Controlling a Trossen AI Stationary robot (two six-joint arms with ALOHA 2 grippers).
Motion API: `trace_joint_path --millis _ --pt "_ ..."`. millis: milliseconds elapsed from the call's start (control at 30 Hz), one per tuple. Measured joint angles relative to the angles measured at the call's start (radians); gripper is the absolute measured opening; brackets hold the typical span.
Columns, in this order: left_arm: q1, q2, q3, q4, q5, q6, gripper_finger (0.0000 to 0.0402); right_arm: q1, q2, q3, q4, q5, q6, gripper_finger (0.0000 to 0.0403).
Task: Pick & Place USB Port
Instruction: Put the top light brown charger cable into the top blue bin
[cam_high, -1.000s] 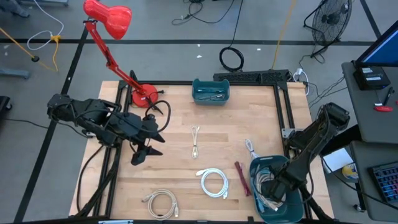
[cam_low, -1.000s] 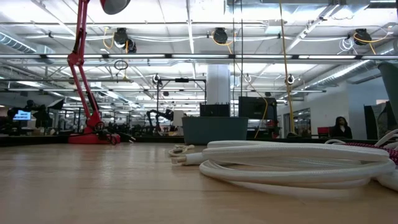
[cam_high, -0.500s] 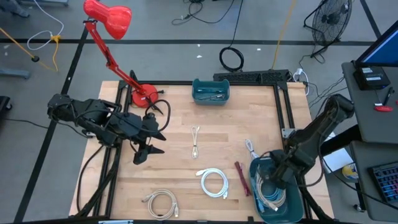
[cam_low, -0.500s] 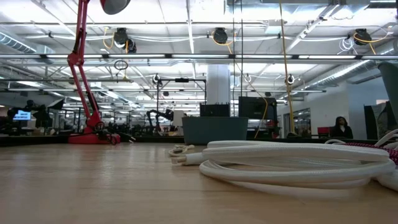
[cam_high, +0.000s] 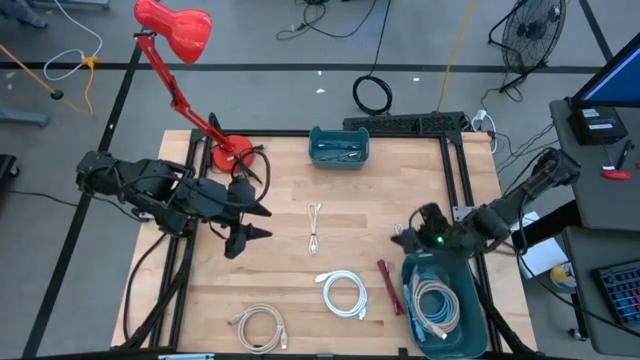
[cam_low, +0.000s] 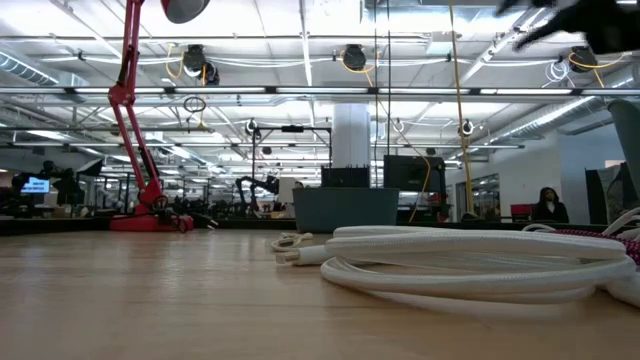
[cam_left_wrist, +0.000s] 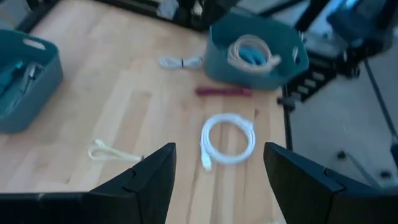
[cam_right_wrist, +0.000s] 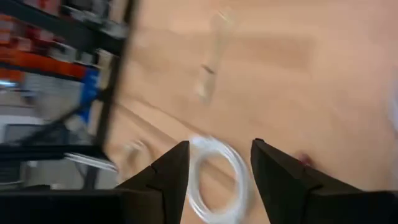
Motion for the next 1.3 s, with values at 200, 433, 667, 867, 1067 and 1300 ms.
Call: trace_joint_path --millis 200,433,667,867,1067,1300 --pt "0.007 0.000 0.000 0.104 -0.086 -0.070 0.0243 -0.184 -0.048 0.000 0.245 -0.019 -0.405 0.0164" --pt "0.040 0.044 0.000 0.159 -0.105 -0.171 0.0243 -0.425 -0.060 0.000 0.361 -0.216 -0.728 0.0164" --pt "0.036 0.160 0.000 0.190 -0.033 -0.222 0.0243 -0.628 -0.003 0.000 0.399 -0.362 -0.895 0.0164" --pt "0.036 0.278 -0.001 0.119 0.101 -0.195 0.0243 -0.755 0.062 0.000 0.362 -0.470 -0.958 0.0164" --pt "0.072 0.369 0.000 -0.049 0.120 -0.219 0.0243 -0.829 0.158 -0.001 0.269 -0.597 -0.972 0.0164" --pt "0.188 0.454 0.000 -0.107 0.122 -0.398 0.0243 -0.826 0.248 -0.001 0.252 -0.735 -0.983 0.0164"
